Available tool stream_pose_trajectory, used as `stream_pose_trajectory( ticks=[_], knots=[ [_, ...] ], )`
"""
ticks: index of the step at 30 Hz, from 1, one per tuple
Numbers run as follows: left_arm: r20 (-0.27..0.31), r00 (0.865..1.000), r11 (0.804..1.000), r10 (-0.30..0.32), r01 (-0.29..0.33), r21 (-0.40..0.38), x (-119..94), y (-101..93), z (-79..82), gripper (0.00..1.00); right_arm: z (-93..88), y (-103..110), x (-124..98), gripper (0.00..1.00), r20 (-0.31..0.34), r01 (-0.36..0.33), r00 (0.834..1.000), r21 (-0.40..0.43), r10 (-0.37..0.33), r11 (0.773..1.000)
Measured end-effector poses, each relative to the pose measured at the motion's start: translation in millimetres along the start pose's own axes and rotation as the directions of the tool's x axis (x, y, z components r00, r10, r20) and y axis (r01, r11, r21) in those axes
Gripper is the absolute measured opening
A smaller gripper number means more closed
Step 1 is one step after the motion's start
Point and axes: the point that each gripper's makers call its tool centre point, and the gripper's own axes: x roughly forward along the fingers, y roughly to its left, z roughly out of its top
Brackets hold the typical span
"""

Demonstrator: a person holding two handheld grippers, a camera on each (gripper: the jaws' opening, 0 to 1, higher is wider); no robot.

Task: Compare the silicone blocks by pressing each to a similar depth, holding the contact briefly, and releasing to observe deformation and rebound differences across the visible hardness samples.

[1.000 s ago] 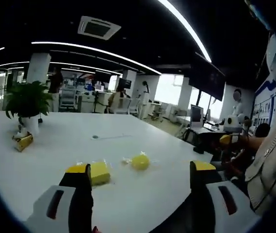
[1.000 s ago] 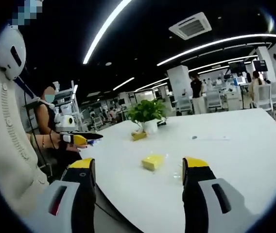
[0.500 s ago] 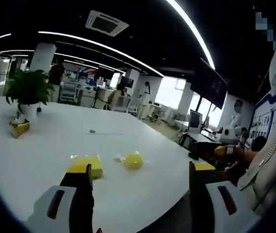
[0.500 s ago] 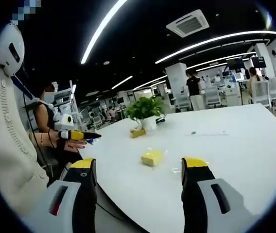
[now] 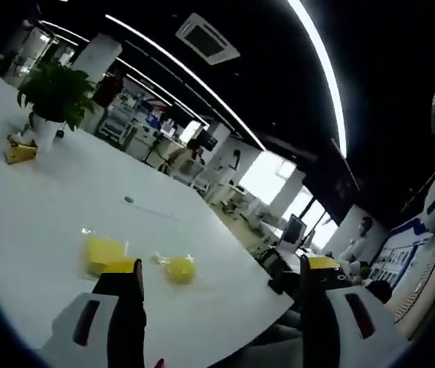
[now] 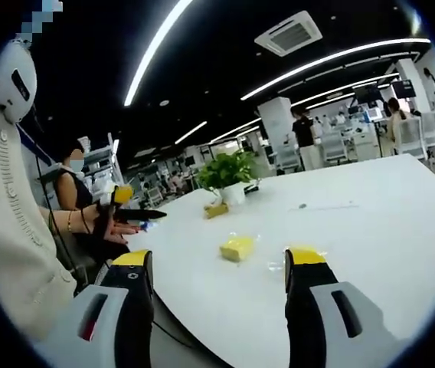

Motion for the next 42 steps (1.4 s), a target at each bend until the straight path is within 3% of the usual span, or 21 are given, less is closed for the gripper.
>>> stream_pose_trajectory(
  ticks=[6, 10, 13, 17, 23, 33, 38, 42],
  knots=[
    [-0.017, 1.0, 0.992, -0.017, 0.015, -0.123, 27, 2.7, -6.5, 0.77, -2.2, -10, 2, 0.64, 0.011, 0.006, 1.0, 0.026, -0.006, 1.0],
    [0.008, 0.999, 0.968, -0.035, 0.036, -0.247, 50, -0.7, -6.6, 0.77, -8.5, -20, 2, 0.66, 0.006, 0.025, 1.0, 0.076, -0.025, 0.997],
    [-0.015, 0.999, 0.964, -0.035, 0.03, -0.264, 71, 1.4, -11.8, 0.78, -11.8, -26, 3, 0.66, 0.016, 0.03, 0.999, 0.1, -0.032, 0.995],
    [-0.088, 0.995, 0.973, -0.035, 0.014, -0.229, 93, 6.7, -27.4, 0.78, -15.6, -31, 4, 0.65, 0.015, 0.029, 0.999, 0.117, -0.031, 0.993],
    [-0.13, 0.991, 0.964, -0.024, -0.011, -0.265, 120, 23.4, -45.7, 0.76, -14.5, -42, 7, 0.62, 0.021, 0.031, 0.999, 0.135, -0.034, 0.99],
    [-0.203, 0.979, 0.954, 0.003, -0.064, -0.294, 159, 52.0, -59.0, 0.73, -16.9, -55, 17, 0.61, 0.014, 0.029, 0.999, 0.168, -0.031, 0.985],
    [-0.205, 0.979, 0.931, 0.026, -0.098, -0.352, 178, 69.8, -62.6, 0.74, -22.6, -59, 20, 0.61, -0.003, 0.032, 0.999, 0.18, -0.032, 0.983],
    [-0.23, 0.972, 0.932, 0.037, -0.116, -0.344, 192, 76.9, -71.3, 0.73, -26.1, -65, 21, 0.6, -0.009, 0.041, 0.999, 0.199, -0.04, 0.979]
  ],
)
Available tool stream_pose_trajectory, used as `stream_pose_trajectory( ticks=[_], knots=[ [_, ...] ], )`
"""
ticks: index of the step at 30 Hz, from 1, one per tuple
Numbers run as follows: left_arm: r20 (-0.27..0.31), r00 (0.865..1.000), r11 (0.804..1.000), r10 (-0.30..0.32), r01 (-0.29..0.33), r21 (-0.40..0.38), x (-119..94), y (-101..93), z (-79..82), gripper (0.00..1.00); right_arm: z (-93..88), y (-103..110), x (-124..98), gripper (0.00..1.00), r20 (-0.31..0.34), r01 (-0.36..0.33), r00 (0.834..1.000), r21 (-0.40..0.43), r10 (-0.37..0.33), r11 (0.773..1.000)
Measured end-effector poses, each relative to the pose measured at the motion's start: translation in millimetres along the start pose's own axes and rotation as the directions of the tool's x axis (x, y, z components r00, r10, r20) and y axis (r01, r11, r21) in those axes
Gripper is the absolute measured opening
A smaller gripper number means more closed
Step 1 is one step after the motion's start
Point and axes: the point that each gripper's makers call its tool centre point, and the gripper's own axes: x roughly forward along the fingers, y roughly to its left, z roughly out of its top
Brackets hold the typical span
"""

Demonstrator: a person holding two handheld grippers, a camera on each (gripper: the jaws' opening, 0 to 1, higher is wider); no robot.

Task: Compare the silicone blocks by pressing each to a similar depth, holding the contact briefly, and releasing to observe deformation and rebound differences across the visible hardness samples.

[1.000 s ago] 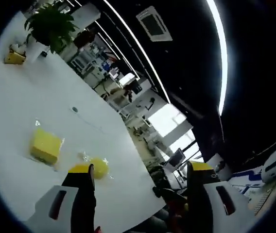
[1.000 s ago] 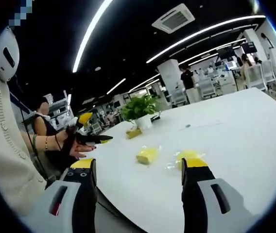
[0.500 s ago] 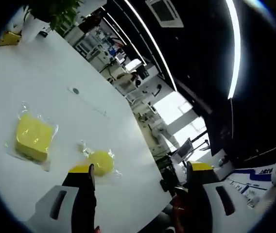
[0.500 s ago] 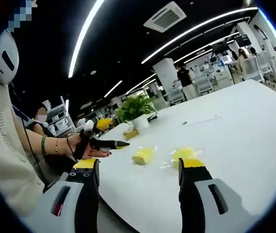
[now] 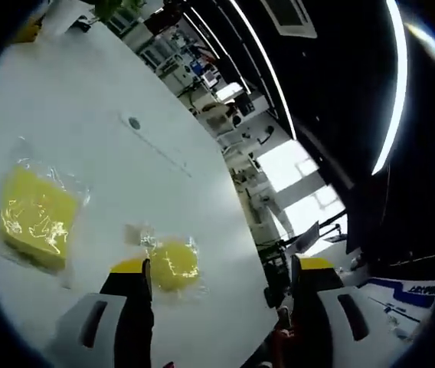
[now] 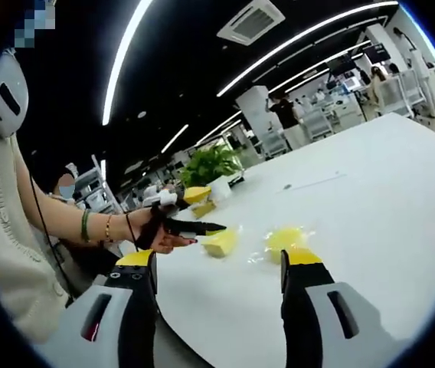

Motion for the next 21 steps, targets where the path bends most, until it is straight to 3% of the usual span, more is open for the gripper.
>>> stream_pose_trajectory(
  ticks=[7, 9, 16, 21],
  knots=[
    [-0.047, 0.998, 0.999, 0.047, -0.047, 0.005, 23, 22.4, -6.9, 0.73, -2.6, -10, 1, 0.6, -0.015, 0.011, 1.0, 0.012, -0.01, 1.0],
    [-0.038, 0.997, 0.998, 0.069, -0.069, 0.01, 27, 30.3, -4.8, 0.74, -2.7, -15, 2, 0.6, -0.017, 0.018, 1.0, 0.022, -0.018, 1.0],
    [-0.071, 0.993, 0.994, 0.093, -0.097, -0.056, 51, 49.4, -3.5, 0.7, -0.4, -30, 6, 0.59, -0.022, 0.037, 0.999, 0.035, -0.037, 0.999],
    [-0.06, 0.995, 0.98, 0.08, -0.089, -0.176, 69, 56.0, 0.5, 0.71, 1.2, -39, 10, 0.59, -0.014, 0.042, 0.999, 0.061, -0.041, 0.997]
  ],
)
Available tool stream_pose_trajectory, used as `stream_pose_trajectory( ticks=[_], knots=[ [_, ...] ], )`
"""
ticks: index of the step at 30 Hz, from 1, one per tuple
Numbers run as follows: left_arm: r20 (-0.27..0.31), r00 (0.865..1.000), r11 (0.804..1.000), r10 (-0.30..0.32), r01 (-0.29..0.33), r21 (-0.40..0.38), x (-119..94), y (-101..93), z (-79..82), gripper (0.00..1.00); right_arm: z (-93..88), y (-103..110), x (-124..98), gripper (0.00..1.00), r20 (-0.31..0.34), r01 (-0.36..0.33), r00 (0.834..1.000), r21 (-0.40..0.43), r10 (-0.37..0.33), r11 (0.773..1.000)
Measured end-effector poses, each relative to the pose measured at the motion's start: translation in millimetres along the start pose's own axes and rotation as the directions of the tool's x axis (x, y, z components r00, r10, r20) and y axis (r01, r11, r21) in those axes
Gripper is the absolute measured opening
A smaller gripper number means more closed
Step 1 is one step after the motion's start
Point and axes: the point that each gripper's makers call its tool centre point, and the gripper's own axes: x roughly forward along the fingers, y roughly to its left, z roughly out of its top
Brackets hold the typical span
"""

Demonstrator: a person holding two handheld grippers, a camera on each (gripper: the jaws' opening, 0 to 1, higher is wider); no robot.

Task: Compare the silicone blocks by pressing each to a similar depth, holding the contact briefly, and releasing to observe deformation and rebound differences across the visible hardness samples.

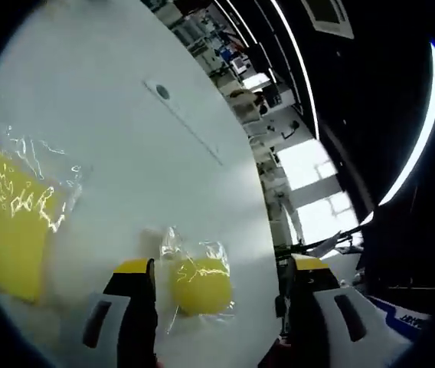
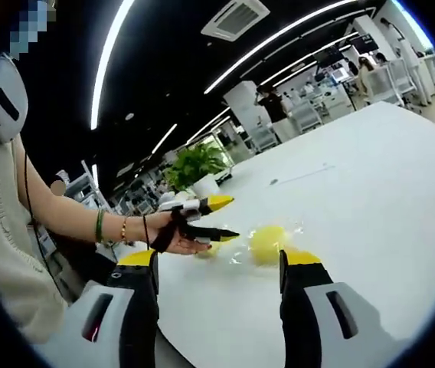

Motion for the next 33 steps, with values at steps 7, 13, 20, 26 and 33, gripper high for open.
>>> stream_pose_trajectory(
  ticks=[7, 13, 20, 26, 33],
  knots=[
    [0.017, 1.0, 0.997, 0.021, -0.02, -0.078, 15, 11.8, 6.8, 0.71, 0.1, -10, 3, 0.59, 0.0, 0.011, 1.0, 0.012, -0.011, 1.0],
    [0.004, 1.0, 0.995, 0.031, -0.031, -0.09, 23, 18.7, 5.7, 0.68, 0.5, -18, 2, 0.58, 0.006, 0.024, 1.0, 0.021, -0.025, 0.999],
    [-0.014, 0.999, 0.996, 0.029, -0.03, -0.088, 34, 20.3, 0.2, 0.63, 1.4, -23, 1, 0.57, 0.007, 0.037, 0.999, 0.026, -0.037, 0.999],
    [-0.026, 0.998, 0.996, 0.05, -0.052, -0.068, 46, 21.3, -5.1, 0.54, 6.6, -27, 1, 0.56, 0.02, 0.043, 0.999, 0.026, -0.044, 0.999],
    [-0.064, 0.988, 0.99, 0.143, -0.143, -0.003, 50, 36.6, -10.8, 0.29, 7.9, -31, 0, 0.56, 0.028, 0.049, 0.998, 0.027, -0.05, 0.998]
  ],
)
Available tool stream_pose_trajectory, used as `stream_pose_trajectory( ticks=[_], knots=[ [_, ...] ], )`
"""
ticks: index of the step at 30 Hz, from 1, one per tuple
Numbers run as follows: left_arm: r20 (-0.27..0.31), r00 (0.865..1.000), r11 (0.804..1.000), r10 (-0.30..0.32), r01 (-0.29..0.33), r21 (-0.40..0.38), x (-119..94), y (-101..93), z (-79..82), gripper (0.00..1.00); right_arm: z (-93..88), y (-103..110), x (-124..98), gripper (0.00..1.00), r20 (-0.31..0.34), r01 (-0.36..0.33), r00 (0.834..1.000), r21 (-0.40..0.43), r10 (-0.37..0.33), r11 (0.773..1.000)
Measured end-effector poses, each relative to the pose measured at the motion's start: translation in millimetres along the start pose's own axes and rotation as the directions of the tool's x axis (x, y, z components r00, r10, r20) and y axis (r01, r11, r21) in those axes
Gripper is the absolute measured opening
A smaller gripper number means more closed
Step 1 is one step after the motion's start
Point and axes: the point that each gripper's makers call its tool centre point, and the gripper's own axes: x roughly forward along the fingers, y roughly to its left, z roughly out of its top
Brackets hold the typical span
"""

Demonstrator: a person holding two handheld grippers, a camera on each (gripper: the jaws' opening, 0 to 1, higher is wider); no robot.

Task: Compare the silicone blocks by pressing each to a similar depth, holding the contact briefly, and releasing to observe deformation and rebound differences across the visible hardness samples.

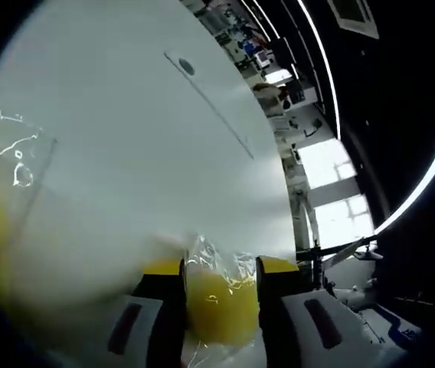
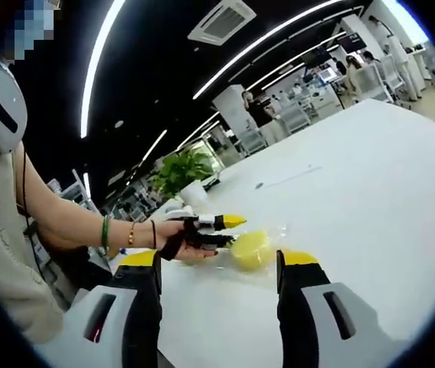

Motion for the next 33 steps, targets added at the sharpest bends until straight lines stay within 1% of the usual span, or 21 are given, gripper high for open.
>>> stream_pose_trajectory(
  ticks=[1, 3, 4, 5, 8, 10, 12, 16, 17, 18, 19, 20, 21, 23, 25, 26, 27, 28, 31, 32, 33],
  knots=[
    [-0.012, 1.0, 1.0, 0.008, -0.008, 0.02, 1, 2.3, -2.0, 0.26, -0.2, -1, 0, 0.56, 0.0, 0.001, 1.0, 0.0, -0.001, 1.0],
    [-0.028, 0.999, 0.999, 0.034, -0.033, 0.027, 2, 8.9, -5.1, 0.18, -1.7, -2, 0, 0.55, -0.003, 0.007, 1.0, -0.002, -0.007, 1.0],
    [-0.02, 1.0, 1.0, 0.018, -0.018, 0.003, 3, 7.4, -4.2, 0.17, -2.4, -3, 0, 0.54, -0.005, 0.008, 1.0, -0.002, -0.008, 1.0],
    [-0.014, 1.0, 0.998, 0.017, -0.018, -0.063, 4, 7.2, -3.3, 0.17, -3.5, -2, -1, 0.54, -0.009, 0.005, 1.0, -0.003, -0.005, 1.0],
    [-0.02, 1.0, 0.999, 0.022, -0.022, -0.026, 5, 9.0, -2.5, 0.14, -5.2, -1, -1, 0.54, -0.014, 0.004, 1.0, -0.011, -0.004, 1.0],
    [-0.018, 0.999, 0.999, 0.036, -0.036, -0.018, 5, 10.5, -2.3, 0.11, -4.8, -1, -2, 0.54, -0.008, 0.007, 1.0, -0.007, -0.007, 1.0],
    [-0.023, 0.999, 0.999, 0.035, -0.035, -0.019, 6, 9.5, -2.2, 0.08, -4.7, -2, -2, 0.54, -0.005, 0.008, 1.0, -0.005, -0.008, 1.0],
    [-0.046, 0.998, 0.997, 0.036, -0.033, 0.07, 6, 5.9, -3.4, 0.0, -4.1, -1, 1, 0.53, -0.005, 0.005, 1.0, -0.009, -0.005, 1.0],
    [-0.048, 0.999, 0.996, 0.026, -0.022, 0.088, 6, 2.5, -3.2, 0.0, -3.6, -2, 1, 0.53, -0.005, 0.005, 1.0, -0.011, -0.005, 1.0],
    [-0.049, 0.998, 0.995, 0.041, -0.036, 0.096, 7, 2.9, -3.6, 0.0, -3.4, -2, 2, 0.53, -0.005, 0.004, 1.0, -0.012, -0.004, 1.0],
    [-0.046, 0.998, 0.984, 0.04, -0.031, 0.175, 7, 2.3, -2.5, 0.0, -3.0, -1, 3, 0.53, -0.004, 0.002, 1.0, -0.013, -0.003, 1.0],
    [-0.046, 0.998, 0.981, 0.044, -0.034, 0.189, 6, 2.4, -2.3, 0.0, -2.7, -1, 3, 0.53, -0.004, 0.002, 1.0, -0.013, -0.002, 1.0],
    [-0.044, 0.997, 0.973, 0.058, -0.047, 0.225, 6, 1.3, -3.0, 0.0, -2.0, 0, 4, 0.53, -0.005, -0.001, 1.0, -0.016, 0.001, 1.0],
    [-0.045, 0.997, 0.965, 0.067, -0.054, 0.255, 6, -2.3, -3.5, 0.0, -0.8, 2, 4, 0.53, -0.003, -0.005, 1.0, -0.02, 0.005, 1.0],
    [-0.048, 0.995, 0.952, 0.082, -0.064, 0.3, 5, -5.1, -3.3, 0.0, 0.2, 3, 4, 0.53, -0.003, -0.006, 1.0, -0.022, 0.006, 1.0],
    [-0.053, 0.995, 0.94, 0.09, -0.067, 0.335, 3, -6.2, -3.0, 0.0, 0.9, 3, 4, 0.53, -0.003, -0.007, 1.0, -0.026, 0.007, 1.0],
    [-0.052, 0.994, 0.933, 0.094, -0.07, 0.354, 3, -8.3, -3.0, 0.0, 1.8, 4, 4, 0.53, -0.002, -0.007, 1.0, -0.028, 0.007, 1.0],
    [-0.051, 0.995, 0.914, 0.086, -0.059, 0.401, 2, -13.2, -2.5, 0.0, 3.1, 5, 3, 0.53, 0.002, -0.009, 1.0, -0.031, 0.009, 0.999],
    [-0.042, 0.996, 0.888, 0.084, -0.056, 0.456, -1, -23.7, -2.7, 0.0, 5.8, 6, 2, 0.54, 0.006, -0.008, 1.0, -0.047, 0.008, 0.999],
    [-0.031, 0.997, 0.869, 0.076, -0.051, 0.492, -2, -29.0, -1.9, 0.0, 6.3, 6, 2, 0.54, 0.005, -0.008, 1.0, -0.051, 0.009, 0.999],
    [-0.033, 0.997, 0.865, 0.067, -0.042, 0.5, -3, -32.8, -2.8, 0.0, 6.8, 7, 2, 0.54, 0.006, -0.009, 1.0, -0.053, 0.01, 0.999]
  ],
)
